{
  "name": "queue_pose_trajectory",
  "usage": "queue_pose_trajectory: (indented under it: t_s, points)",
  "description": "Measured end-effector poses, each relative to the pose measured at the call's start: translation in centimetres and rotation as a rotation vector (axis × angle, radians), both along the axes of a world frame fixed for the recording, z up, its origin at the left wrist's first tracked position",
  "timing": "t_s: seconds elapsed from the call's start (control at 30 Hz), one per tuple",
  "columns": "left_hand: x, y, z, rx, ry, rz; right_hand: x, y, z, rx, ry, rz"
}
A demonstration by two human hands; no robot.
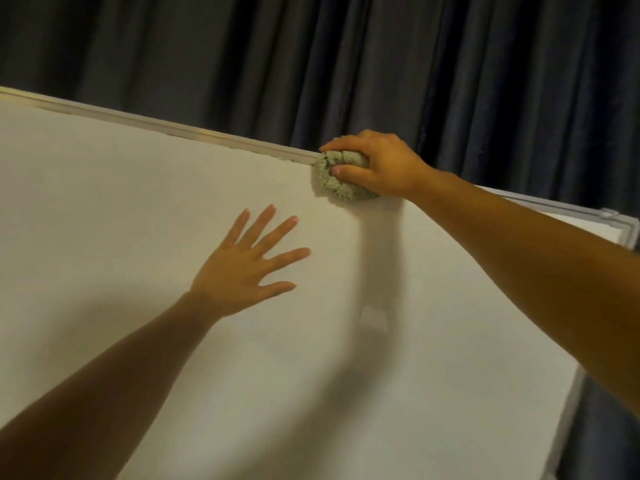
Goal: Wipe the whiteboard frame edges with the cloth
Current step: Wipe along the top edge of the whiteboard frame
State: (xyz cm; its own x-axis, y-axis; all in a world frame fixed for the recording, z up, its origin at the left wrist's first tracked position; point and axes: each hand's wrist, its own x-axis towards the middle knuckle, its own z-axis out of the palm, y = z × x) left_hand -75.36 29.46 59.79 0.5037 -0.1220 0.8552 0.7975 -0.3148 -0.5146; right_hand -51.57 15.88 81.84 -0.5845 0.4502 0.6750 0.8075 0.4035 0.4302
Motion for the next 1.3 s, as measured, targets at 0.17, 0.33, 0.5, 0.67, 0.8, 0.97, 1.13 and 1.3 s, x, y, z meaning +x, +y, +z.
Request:
queue_pose_trajectory:
  t_s: [0.17, 0.33, 0.5, 0.67, 0.8, 0.97, 1.13, 1.3]
  points:
    - [0.1, -0.7, -0.2, -0.038, -0.02, 0.02, 6.0, -2.2, -0.2, 0.0, 0.043, -0.04]
    - [1.2, -1.7, -0.3, -0.072, -0.02, 0.008, 7.1, -3.0, -0.4, -0.003, 0.076, -0.048]
    - [1.6, -2.4, -0.6, -0.087, -0.06, -0.052, 6.2, -1.9, -0.2, -0.016, 0.076, -0.044]
    - [10.1, -5.3, 0.2, -0.038, -0.002, -0.173, 4.4, -0.5, 0.0, -0.018, 0.086, -0.035]
    - [19.3, -6.2, -0.8, -0.059, 0.199, -0.159, 4.4, 0.0, 0.5, -0.006, 0.066, -0.031]
    - [22.0, -3.8, -0.7, -0.073, 0.051, -0.107, 6.9, 0.1, 0.7, -0.045, 0.078, -0.012]
    - [22.1, -3.1, -0.8, -0.008, 0.031, -0.085, 10.4, -1.4, 0.9, -0.116, 0.066, 0.045]
    - [19.8, -3.5, -1.1, -0.003, 0.029, -0.011, 16.9, -3.9, 1.5, -0.174, 0.035, 0.019]
